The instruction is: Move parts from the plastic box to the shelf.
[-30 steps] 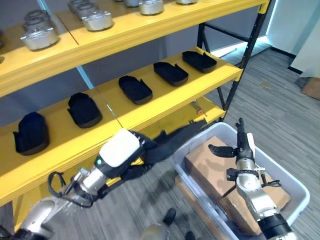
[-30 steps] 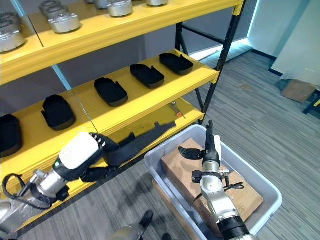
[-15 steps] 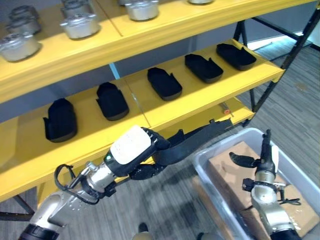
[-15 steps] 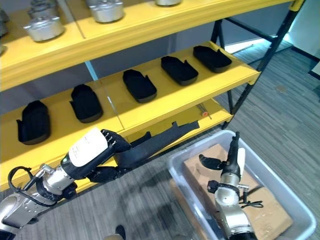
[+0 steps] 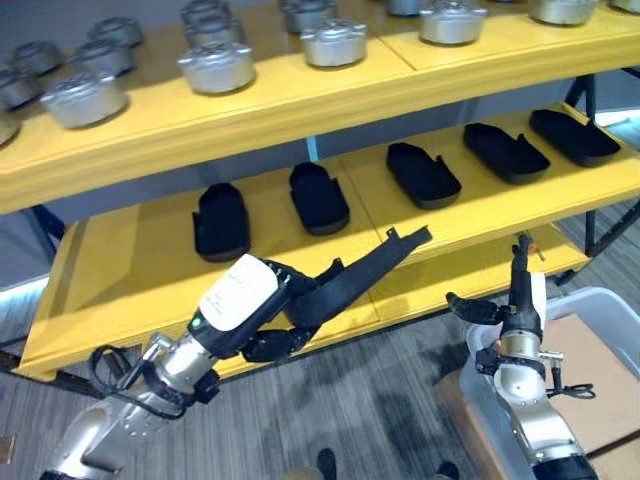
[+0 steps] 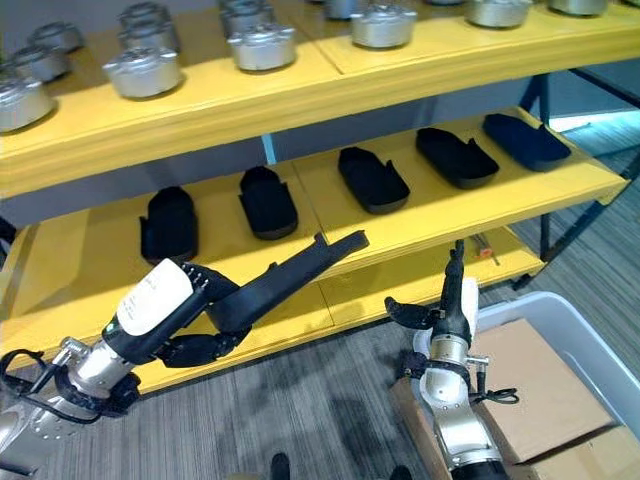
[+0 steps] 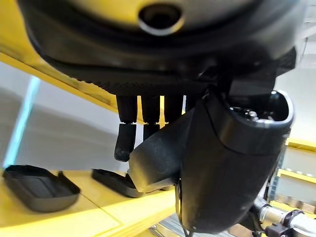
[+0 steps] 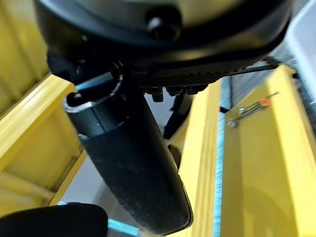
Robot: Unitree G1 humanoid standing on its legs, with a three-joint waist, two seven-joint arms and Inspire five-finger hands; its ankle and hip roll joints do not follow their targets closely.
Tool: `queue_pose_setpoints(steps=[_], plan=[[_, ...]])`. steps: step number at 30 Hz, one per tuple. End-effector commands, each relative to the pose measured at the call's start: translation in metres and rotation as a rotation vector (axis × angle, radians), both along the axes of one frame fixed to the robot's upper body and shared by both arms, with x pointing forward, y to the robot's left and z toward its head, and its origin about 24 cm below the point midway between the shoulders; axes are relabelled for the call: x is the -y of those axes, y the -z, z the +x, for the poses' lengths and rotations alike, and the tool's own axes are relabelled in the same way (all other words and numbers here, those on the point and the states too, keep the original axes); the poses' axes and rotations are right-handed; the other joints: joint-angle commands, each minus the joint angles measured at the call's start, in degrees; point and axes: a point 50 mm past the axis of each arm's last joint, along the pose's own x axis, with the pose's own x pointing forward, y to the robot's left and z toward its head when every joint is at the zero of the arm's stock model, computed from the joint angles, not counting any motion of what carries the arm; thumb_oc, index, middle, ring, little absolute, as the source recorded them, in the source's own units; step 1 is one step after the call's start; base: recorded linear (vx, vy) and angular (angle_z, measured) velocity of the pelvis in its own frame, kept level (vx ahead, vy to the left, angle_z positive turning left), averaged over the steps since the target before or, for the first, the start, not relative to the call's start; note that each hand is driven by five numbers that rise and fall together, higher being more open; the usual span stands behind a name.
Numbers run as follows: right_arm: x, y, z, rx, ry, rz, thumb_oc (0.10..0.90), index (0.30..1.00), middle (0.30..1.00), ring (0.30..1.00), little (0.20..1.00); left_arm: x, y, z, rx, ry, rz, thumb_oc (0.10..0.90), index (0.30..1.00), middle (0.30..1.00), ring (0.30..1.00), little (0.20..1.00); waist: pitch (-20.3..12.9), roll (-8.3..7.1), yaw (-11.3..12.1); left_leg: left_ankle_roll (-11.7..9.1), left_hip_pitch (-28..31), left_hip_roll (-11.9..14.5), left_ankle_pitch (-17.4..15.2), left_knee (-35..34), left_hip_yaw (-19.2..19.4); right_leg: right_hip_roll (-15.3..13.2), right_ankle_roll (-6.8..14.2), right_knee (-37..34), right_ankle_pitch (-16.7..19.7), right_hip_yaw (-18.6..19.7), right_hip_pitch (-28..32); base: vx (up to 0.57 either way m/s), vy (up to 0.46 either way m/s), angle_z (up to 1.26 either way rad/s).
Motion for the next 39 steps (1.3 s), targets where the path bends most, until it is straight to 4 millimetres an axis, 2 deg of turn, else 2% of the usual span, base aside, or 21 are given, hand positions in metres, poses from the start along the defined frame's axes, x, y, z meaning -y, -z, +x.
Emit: queue_pose_setpoints(steps=[1,3,4,5,7,9,13,16,17,19,20,21,25,26,27,29,30,32,34,35,39], plan=[[0.004,-0.059,0.010,0.305,0.044,-0.095,0.900,1.000,1.000,1.000,1.000,0.018,-0.061,-0.007,0.279,0.213,-0.194,0.400,0.300,0.300,0.300,0.300,-3.5,0.36,-2.1,1.7,0.6,2.6,-3.0,0.4,1.5,5.0,2.2,7.3,-7.2,3.5,1.3,-0.09,0.055,0.30],[0.005,-0.062,0.009,0.328,0.046,-0.112,0.900,1.000,1.000,1.000,1.000,0.025,-0.067,-0.002,0.283,0.231,-0.211,0.400,0.300,0.300,0.300,0.300,-3.2,-0.08,-3.4,1.7,0.1,1.9,-2.9,0.2,-0.1,12.3,0.1,6.5,-12.3,6.3,1.0,-0.01,0.025,0.63],[0.006,-0.064,0.009,0.338,0.046,-0.114,0.900,1.000,1.000,1.000,1.000,0.027,-0.068,-0.001,0.280,0.238,-0.226,0.400,0.300,0.300,0.300,0.300,-3.1,-0.34,-3.9,1.6,-0.2,1.3,-2.8,0.3,-0.8,14.8,-0.9,5.3,-13.5,7.5,1.2,0.01,0.015,0.55],[0.007,-0.066,0.009,0.349,0.054,-0.119,0.900,1.000,1.000,1.000,1.000,0.032,-0.070,0.002,0.267,0.252,-0.247,0.400,0.300,0.300,0.300,0.300,-3.0,-0.66,-5.0,1.7,-0.5,0.3,-3.0,0.8,-2.6,17.2,-1.7,3.7,-13.8,10.8,0.9,0.01,0.012,0.32],[0.008,-0.067,0.007,0.365,0.068,-0.131,0.900,1.000,1.000,1.000,1.000,0.038,-0.073,0.008,0.210,0.299,-0.305,0.400,0.300,0.300,0.300,0.300,-2.8,-0.66,-7.1,2.0,-1.2,-0.8,-2.7,1.4,-5.9,19.9,-2.8,2.3,-13.1,17.2,-0.1,-0.02,-0.004,0.39],[0.012,-0.067,0.006,0.383,0.066,-0.119,0.900,1.000,1.000,1.000,1.000,0.045,-0.073,0.012,0.137,0.340,-0.353,0.400,0.300,0.300,0.300,0.300,-2.8,-0.95,-8.0,1.8,-2.4,-1.4,-2.4,1.4,-7.6,21.4,-3.7,0.4,-13.1,19.8,0.2,-0.06,-0.052,0.65],[0.023,-0.065,0.006,0.348,0.071,-0.107,0.900,1.000,1.000,1.000,1.000,0.048,-0.065,0.011,0.090,0.351,-0.355,0.400,0.300,0.300,0.300,0.300,-3.4,-1.26,-8.3,1.3,-2.2,-1.7,-2.4,1.3,-7.5,21.2,-3.5,-3.8,-11.2,20.6,1.9,0.03,-0.064,0.12],[0.033,-0.071,-0.002,0.391,0.099,-0.131,0.900,1.000,1.000,1.000,1.000,0.042,-0.064,0.009,0.085,0.308,-0.315,0.400,0.300,0.300,0.300,0.300,-4.1,-1.50,-9.3,1.0,-2.8,-2.9,-5.7,7.7,-3.1,19.5,-3.2,-7.4,-9.2,21.1,3.1,0.04,-0.047,0.01],[0.034,-0.072,-0.004,0.399,0.111,-0.136,0.900,1.000,1.000,1.000,1.000,0.042,-0.065,0.009,0.084,0.311,-0.310,0.400,0.300,0.300,0.300,0.300,-4.0,-1.74,-9.5,0.8,-3.4,-2.4,-6.4,9.9,-1.7,18.9,-3.1,-7.6,-8.9,20.6,3.2,-0.04,-0.029,0.11],[0.039,-0.074,-0.009,0.418,0.158,-0.151,0.900,1.000,1.000,1.000,1.000,0.042,-0.067,0.009,0.080,0.333,-0.297,0.400,0.300,0.300,0.300,0.300,-3.6,-2.13,-10.5,0.0,-5.0,0.2,-7.6,14.4,3.0,17.6,-2.9,-7.5,-8.5,18.6,3.2,-0.05,-0.009,0.35],[0.039,-0.074,-0.009,0.418,0.158,-0.151,0.900,1.000,1.000,1.000,1.000,0.042,-0.067,0.009,0.080,0.333,-0.297,0.400,0.300,0.300,0.300,0.300,-3.6,-2.10,-10.5,-0.1,-5.1,0.2,-7.7,14.6,3.0,17.6,-2.9,-7.5,-8.5,18.5,3.1,-0.09,0.200,0.85],[0.047,-0.077,-0.013,0.439,0.207,-0.151,0.900,1.000,1.000,1.000,1.000,0.044,-0.071,0.006,0.043,0.381,-0.276,0.400,0.300,0.300,0.300,0.300,-3.7,-1.19,-12.3,-1.5,-3.7,5.0,-5.7,12.6,7.1,16.2,-2.7,-6.6,-8.7,16.3,2.4,-0.06,0.237,0.97],[0.053,-0.081,-0.010,0.417,0.170,-0.164,0.900,1.000,1.000,1.000,1.000,0.042,-0.070,0.006,0.011,0.363,-0.252,0.400,0.300,0.300,0.300,0.300,-4.1,-0.22,-12.4,-2.9,-1.0,7.0,-3.0,6.5,3.1,15.7,-2.6,-6.6,-9.4,18.0,2.6,0.03,0.317,0.38],[0.060,-0.084,-0.005,0.401,0.158,-0.129,0.900,1.000,1.000,1.000,1.000,0.038,-0.071,0.004,0.014,0.360,-0.266,0.400,0.300,0.300,0.300,0.300,-4.5,0.33,-11.8,-5.1,-0.5,10.8,2.6,3.3,-0.1,15.2,-2.8,-6.8,-10.0,19.2,3.1,0.01,0.401,-0.16],[0.063,-0.086,-0.005,0.410,0.162,-0.125,0.900,1.000,1.000,1.000,1.000,0.037,-0.072,0.003,0.019,0.363,-0.272,0.400,0.300,0.300,0.300,0.300,-4.4,0.57,-11.6,-6.3,-1.0,13.3,6.3,2.7,-1.5,15.0,-2.9,-6.7,-10.2,19.5,3.3,0.01,0.472,-0.24],[0.068,-0.092,-0.006,0.444,0.178,-0.138,0.900,1.000,1.000,1.000,1.000,0.035,-0.072,0.001,0.025,0.363,-0.284,0.400,0.300,0.300,0.300,0.300,-4.3,0.78,-11.3,-7.2,-1.1,15.5,8.7,1.9,-3.7,14.0,-2.7,-6.4,-10.3,20.0,3.4,-0.01,0.306,-0.16],[0.069,-0.093,-0.006,0.452,0.183,-0.139,0.900,1.000,1.000,1.000,1.000,0.035,-0.072,0.000,0.031,0.361,-0.285,0.400,0.300,0.300,0.300,0.300,-4.2,0.85,-11.3,-7.3,-1.0,15.7,8.9,1.8,-4.2,13.8,-2.6,-6.2,-10.4,20.2,3.5,-0.02,0.399,-0.24],[0.073,-0.099,-0.006,0.471,0.211,-0.126,0.900,1.000,1.000,1.000,1.000,0.033,-0.073,0.000,0.056,0.359,-0.301,0.400,0.300,0.300,0.300,0.300,-3.9,1.20,-11.2,-6.9,-0.3,15.2,6.8,2.1,-5.4,12.4,-2.0,-4.9,-10.8,20.5,3.4,-0.03,0.490,-0.39],[0.077,-0.100,-0.010,0.465,0.225,-0.131,0.900,1.000,1.000,1.000,1.000,0.033,-0.075,0.000,0.080,0.363,-0.293,0.400,0.300,0.300,0.300,0.300,-3.6,1.49,-11.7,-6.0,1.0,13.7,2.7,1.2,-3.4,10.0,-0.7,-1.7,-11.3,19.0,2.9,-0.03,0.556,-0.27],[0.077,-0.100,-0.010,0.463,0.225,-0.133,0.900,1.000,1.000,1.000,1.000,0.033,-0.076,0.000,0.082,0.363,-0.288,0.400,0.300,0.300,0.300,0.300,-3.6,1.47,-11.6,-5.8,1.2,13.4,2.4,1.0,-3.2,9.6,-0.3,-1.5,-11.3,18.8,2.9,-0.03,0.463,0.00],[0.070,-0.100,-0.017,0.465,0.215,-0.110,0.900,1.000,1.000,1.000,1.000,0.032,-0.074,0.006,0.095,0.313,-0.231,0.400,0.300,0.300,0.300,0.300,-3.5,1.15,-11.0,-3.5,1.7,9.2,0.4,-1.0,-3.9,5.8,2.3,0.0,-9.9,17.5,2.3,-0.07,0.436,0.22]])
